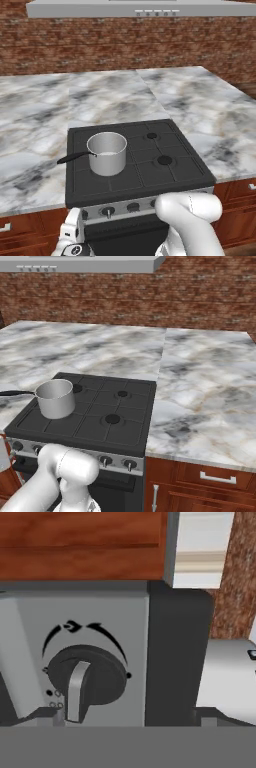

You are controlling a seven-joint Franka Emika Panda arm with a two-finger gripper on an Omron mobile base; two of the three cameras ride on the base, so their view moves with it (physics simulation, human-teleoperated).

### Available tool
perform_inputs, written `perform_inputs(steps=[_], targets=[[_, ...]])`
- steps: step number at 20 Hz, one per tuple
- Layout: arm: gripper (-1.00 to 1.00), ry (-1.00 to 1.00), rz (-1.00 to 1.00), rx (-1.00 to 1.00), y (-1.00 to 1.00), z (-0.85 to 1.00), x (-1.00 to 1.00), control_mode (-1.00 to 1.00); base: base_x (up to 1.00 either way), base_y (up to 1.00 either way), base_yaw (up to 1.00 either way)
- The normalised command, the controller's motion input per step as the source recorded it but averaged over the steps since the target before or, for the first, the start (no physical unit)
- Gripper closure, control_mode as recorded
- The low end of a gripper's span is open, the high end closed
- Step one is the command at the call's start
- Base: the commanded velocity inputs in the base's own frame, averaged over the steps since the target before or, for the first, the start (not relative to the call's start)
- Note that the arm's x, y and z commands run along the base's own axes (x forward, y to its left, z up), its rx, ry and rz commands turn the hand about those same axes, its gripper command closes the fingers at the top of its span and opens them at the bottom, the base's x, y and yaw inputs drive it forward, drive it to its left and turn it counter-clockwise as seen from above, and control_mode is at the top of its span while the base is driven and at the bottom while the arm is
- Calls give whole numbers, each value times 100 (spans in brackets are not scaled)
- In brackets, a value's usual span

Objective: Turn off the front left burner of the stove.

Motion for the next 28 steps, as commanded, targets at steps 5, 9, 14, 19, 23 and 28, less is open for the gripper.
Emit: perform_inputs(steps=[5, 9, 14, 19, 23, 28], targets=[[-100, 1, 7, 0, 31, -33, 9, -100, 0, 0, 0], [-100, 0, 7, 0, 31, -36, 9, -100, 0, 0, 0], [-100, 0, 4, 0, 11, -22, 19, -100, 0, 0, 0], [-100, 0, 1, 0, 0, -9, 11, -100, 0, 0, 0], [-100, 0, 0, 0, 0, -2, 4, -100, 0, 0, 0], [-100, 0, 0, 0, 0, -2, 14, -100, 0, 0, 0]])
